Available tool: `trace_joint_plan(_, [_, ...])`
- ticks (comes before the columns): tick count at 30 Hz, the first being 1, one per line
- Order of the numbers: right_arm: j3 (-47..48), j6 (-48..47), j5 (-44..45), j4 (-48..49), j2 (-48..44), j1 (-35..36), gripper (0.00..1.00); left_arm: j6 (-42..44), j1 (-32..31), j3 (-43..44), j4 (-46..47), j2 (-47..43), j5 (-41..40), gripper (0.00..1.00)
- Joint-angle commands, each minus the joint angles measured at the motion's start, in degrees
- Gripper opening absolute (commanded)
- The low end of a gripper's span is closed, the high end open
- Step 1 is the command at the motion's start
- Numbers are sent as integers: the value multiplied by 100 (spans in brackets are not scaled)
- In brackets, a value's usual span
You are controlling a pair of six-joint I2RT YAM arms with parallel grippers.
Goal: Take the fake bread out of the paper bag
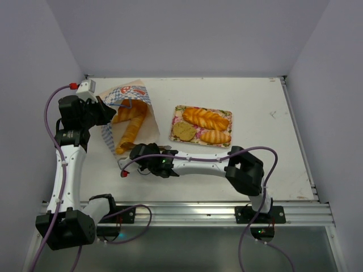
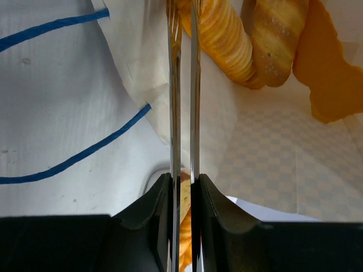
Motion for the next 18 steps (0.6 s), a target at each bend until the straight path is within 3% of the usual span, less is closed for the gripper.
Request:
trace_joint_plan(1, [-126, 198, -114, 117, -596, -13, 10, -56, 30, 50, 193, -141, 87, 0])
trace_joint_plan(9, [-328, 575, -501, -173, -1414, -233, 3, -64, 30, 190, 219, -26, 43, 0])
trace_joint_plan(18, [-179, 1383, -1801, -938, -2108, -769, 0, -82, 39, 260, 246, 123, -62, 0])
